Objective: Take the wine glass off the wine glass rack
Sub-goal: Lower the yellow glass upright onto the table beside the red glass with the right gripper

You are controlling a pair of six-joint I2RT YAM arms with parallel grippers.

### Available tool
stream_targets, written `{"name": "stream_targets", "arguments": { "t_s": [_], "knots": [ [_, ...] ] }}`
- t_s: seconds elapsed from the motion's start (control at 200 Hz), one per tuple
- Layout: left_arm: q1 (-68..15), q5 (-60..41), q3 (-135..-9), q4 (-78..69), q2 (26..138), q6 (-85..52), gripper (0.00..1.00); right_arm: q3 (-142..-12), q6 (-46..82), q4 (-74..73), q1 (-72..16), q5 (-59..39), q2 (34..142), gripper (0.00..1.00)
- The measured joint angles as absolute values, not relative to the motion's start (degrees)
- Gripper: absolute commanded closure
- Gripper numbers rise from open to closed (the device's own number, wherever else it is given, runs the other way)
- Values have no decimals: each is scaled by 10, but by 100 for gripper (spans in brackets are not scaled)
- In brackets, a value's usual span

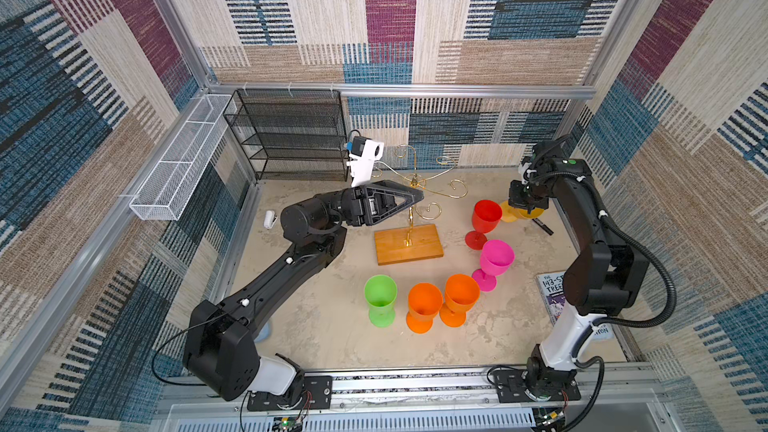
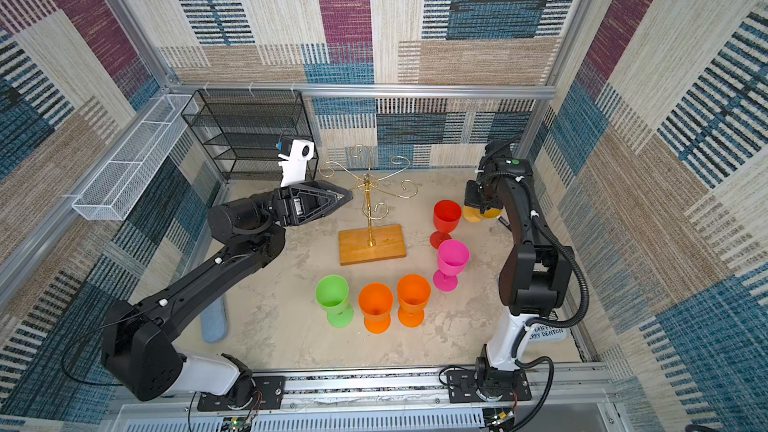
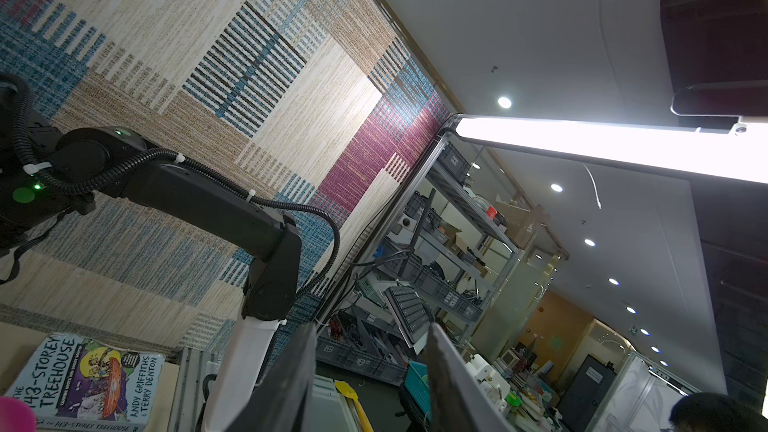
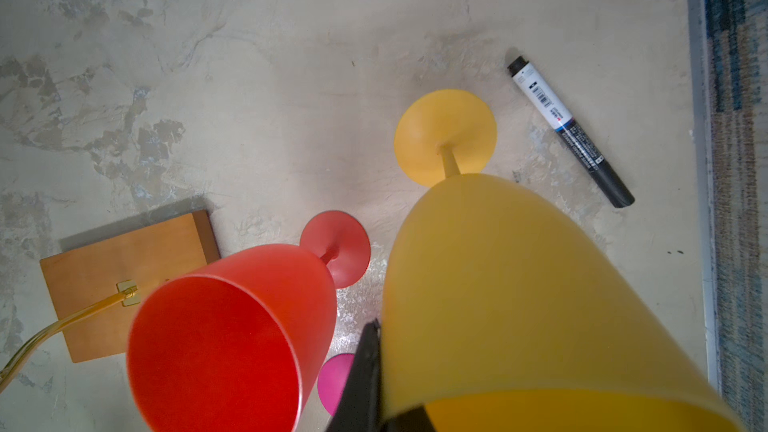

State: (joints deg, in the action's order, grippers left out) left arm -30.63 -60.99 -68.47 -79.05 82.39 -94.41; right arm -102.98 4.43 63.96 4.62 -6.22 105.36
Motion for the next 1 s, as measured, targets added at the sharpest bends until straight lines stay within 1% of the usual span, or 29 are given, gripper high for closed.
{"name": "stream_targets", "arguments": {
  "t_s": [0.34,0.661,0.736,0.826,0.916,1.001],
  "knots": [
    [-307,-618,-685,-789,830,-944,54,-1028,30,641,46,-58,1088,100],
    [-308,-618,-685,-789,838,-944,54,-1062,22,641,46,-59,1120,100],
    [-308,-618,-685,-788,840,-944,54,-1069,20,641,46,-60,1127,97],
    [-308,-618,-685,-789,840,-944,55,-1074,18,641,46,-60,1130,97],
    [-308,-618,-685,-790,841,-944,55,-1078,18,642,46,-60,1131,100],
    [-308,-618,-685,-790,842,-944,55,-1080,18,645,46,-60,1131,100]
  ]
}}
